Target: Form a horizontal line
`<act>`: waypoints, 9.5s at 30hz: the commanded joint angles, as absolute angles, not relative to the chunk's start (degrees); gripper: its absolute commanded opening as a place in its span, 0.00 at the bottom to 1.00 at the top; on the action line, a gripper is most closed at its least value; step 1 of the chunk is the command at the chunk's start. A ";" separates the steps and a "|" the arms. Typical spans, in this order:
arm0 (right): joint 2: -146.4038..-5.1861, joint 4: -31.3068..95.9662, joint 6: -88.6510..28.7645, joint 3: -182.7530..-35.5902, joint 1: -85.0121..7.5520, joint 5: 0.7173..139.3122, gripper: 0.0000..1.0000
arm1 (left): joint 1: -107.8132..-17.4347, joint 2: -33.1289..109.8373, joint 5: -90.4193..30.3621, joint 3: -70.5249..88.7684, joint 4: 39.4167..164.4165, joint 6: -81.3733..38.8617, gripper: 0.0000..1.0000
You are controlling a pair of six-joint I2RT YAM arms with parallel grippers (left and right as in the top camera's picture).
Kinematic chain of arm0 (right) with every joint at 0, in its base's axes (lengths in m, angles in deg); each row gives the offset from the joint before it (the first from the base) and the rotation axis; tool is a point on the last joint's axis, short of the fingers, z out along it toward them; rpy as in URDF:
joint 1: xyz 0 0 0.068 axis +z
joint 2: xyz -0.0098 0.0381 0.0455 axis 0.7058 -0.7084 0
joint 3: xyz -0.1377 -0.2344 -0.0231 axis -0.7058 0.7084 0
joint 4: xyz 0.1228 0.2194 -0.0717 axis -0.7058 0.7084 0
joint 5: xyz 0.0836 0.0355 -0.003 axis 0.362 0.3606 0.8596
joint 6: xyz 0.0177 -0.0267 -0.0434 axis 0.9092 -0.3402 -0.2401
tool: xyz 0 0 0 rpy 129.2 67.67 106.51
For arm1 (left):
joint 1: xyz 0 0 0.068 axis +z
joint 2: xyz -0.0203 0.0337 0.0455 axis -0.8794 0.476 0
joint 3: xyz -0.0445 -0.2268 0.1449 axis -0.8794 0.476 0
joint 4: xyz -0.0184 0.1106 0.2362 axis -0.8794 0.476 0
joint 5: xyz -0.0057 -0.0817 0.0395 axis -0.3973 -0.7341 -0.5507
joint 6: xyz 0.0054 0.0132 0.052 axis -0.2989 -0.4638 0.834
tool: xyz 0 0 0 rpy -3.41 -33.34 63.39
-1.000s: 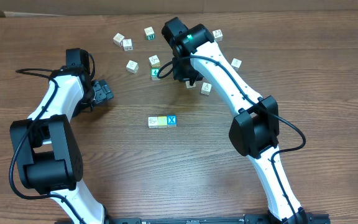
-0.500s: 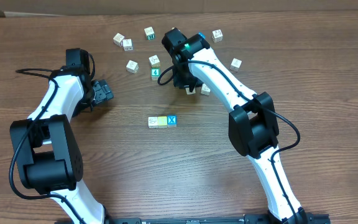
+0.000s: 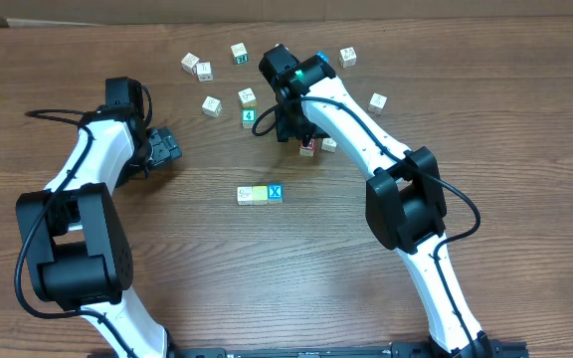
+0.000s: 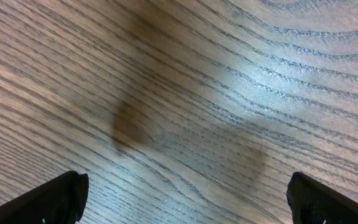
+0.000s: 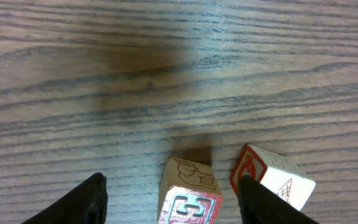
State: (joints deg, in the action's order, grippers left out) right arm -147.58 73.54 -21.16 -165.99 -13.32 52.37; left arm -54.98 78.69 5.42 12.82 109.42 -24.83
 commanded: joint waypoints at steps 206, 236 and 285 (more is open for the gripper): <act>-120.85 70.22 -8.70 -133.12 -12.32 54.27 0.23 | -55.16 78.89 6.12 12.88 109.38 -23.34 0.99; -120.85 64.89 -13.77 -128.66 -12.32 54.11 0.20 | -55.16 78.89 6.12 12.90 109.40 -23.34 1.00; -120.85 57.67 -15.41 -122.17 -12.34 57.57 0.21 | -55.16 78.89 6.12 12.88 109.38 -23.34 1.00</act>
